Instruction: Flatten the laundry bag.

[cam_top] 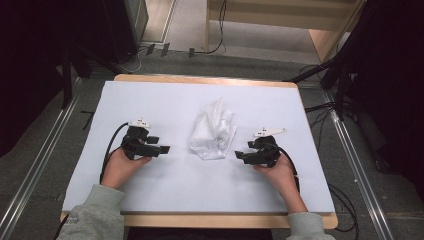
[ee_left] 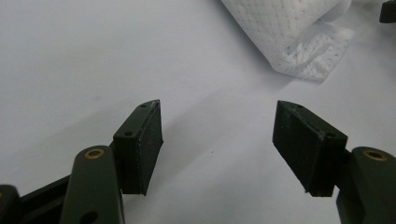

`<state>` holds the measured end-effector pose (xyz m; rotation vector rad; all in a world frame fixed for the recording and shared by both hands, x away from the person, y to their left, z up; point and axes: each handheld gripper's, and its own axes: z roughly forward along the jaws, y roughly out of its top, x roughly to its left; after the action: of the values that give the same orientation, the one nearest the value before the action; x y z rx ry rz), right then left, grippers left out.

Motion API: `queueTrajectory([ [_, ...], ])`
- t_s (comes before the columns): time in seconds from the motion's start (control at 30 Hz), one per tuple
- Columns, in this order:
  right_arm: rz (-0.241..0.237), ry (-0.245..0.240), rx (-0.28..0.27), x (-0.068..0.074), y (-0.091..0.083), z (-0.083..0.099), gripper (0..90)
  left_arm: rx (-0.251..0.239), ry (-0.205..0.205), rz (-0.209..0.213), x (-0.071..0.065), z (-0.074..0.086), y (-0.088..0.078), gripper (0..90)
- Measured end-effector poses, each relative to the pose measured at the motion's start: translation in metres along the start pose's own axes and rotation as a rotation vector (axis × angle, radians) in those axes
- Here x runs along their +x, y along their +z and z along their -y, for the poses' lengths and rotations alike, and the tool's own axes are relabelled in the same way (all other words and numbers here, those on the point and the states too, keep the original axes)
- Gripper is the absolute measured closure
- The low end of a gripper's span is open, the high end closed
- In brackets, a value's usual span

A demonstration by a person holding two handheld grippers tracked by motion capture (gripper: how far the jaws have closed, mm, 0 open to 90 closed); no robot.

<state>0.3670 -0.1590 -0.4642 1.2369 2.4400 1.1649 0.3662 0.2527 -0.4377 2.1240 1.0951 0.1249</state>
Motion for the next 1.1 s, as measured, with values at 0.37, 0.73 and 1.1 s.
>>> queueTrajectory([
  [0.37,-0.018,0.005,-0.035,0.002,-0.008,-0.010,54.5,-0.005,-0.004,0.003,0.000,0.000,-0.001,34.0],
  [0.73,-0.004,0.034,-0.009,-0.001,0.015,-0.029,89.3,-0.013,0.001,-0.002,-0.001,0.000,-0.002,34.0],
  [1.1,-0.053,0.028,0.008,0.009,0.040,-0.040,89.3,-0.020,-0.008,-0.010,0.001,0.005,-0.008,34.0],
])
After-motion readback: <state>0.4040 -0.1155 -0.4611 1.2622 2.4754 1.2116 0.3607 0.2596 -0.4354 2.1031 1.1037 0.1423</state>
